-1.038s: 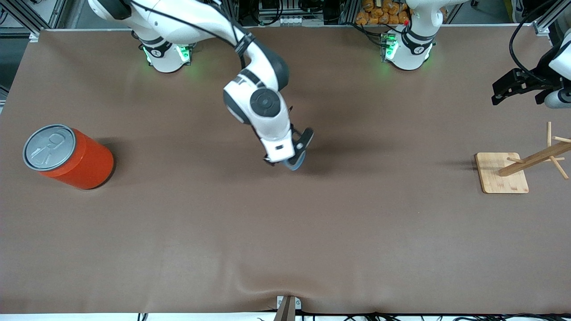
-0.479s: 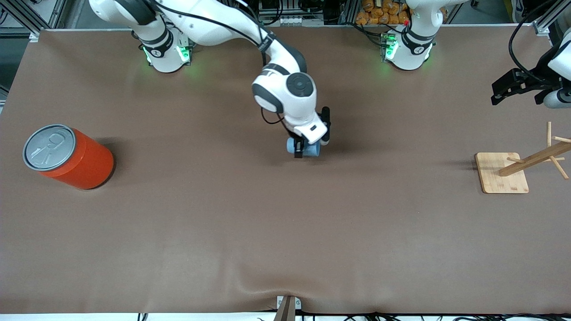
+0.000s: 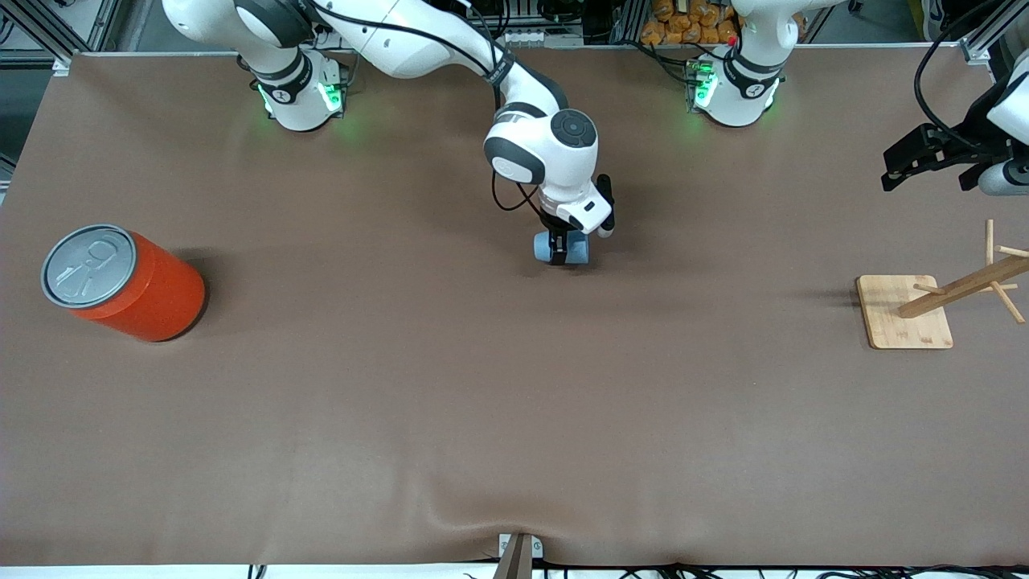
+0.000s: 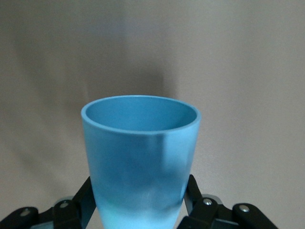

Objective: Flip cup
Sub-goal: 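Carry the blue cup with the right gripper toward the table middle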

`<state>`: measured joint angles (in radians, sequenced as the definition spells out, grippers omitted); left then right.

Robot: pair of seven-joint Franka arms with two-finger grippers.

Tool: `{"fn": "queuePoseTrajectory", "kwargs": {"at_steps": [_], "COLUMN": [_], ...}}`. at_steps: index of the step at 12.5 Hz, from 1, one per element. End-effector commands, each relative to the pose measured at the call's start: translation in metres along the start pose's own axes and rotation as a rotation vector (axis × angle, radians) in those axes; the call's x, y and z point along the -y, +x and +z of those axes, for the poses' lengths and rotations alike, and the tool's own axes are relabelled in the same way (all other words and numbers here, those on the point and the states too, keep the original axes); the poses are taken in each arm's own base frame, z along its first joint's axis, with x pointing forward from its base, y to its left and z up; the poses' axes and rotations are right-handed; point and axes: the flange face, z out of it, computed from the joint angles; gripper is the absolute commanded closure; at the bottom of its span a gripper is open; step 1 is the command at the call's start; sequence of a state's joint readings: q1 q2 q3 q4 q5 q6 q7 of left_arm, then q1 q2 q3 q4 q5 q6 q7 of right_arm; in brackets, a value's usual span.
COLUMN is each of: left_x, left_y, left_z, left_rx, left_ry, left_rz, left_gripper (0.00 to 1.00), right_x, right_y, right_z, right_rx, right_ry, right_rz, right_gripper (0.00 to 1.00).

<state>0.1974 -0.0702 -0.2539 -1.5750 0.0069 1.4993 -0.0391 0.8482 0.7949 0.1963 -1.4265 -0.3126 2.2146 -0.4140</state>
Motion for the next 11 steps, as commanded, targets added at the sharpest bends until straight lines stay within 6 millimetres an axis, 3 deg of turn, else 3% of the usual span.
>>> {"fn": "queuePoseTrajectory", "kwargs": {"at_steps": [1, 7, 8, 9, 10, 11], "left_x": [0.0, -0.008, -0.014, -0.021, -0.029, -0.041], "left_y": [-0.001, -0.003, -0.003, -0.002, 0.003, 0.006], "left_z": [-0.001, -0.002, -0.002, 0.001, 0.014, 0.027], "left_rx": [-0.012, -0.012, -0.009, -0.002, 0.026, 0.054], "left_ry": [-0.017, -0.023, -0.051, -0.083, -0.119, -0.13], "left_rz": [0.011, 0.024, 0.024, 0.034, 0.045, 0.064], "left_gripper": [0.0, 0.0, 0.0, 0.0, 0.0, 0.0], "right_x": [0.005, 0.014, 0.014, 0.013, 0.011, 0.008], "right_y": [0.005, 0.004, 0.004, 0.004, 0.003, 0.001], "right_z": [0.007, 0.03, 0.031, 0.032, 0.035, 0.035], "right_rx": [0.021, 0.046, 0.048, 0.057, 0.074, 0.076], "right_ry": [-0.026, -0.009, -0.015, -0.038, -0.072, -0.072], "right_rz": [-0.018, -0.023, -0.023, -0.032, -0.06, -0.056], "right_gripper": [1.0, 0.99, 0.94, 0.72, 0.7, 0.12]}}
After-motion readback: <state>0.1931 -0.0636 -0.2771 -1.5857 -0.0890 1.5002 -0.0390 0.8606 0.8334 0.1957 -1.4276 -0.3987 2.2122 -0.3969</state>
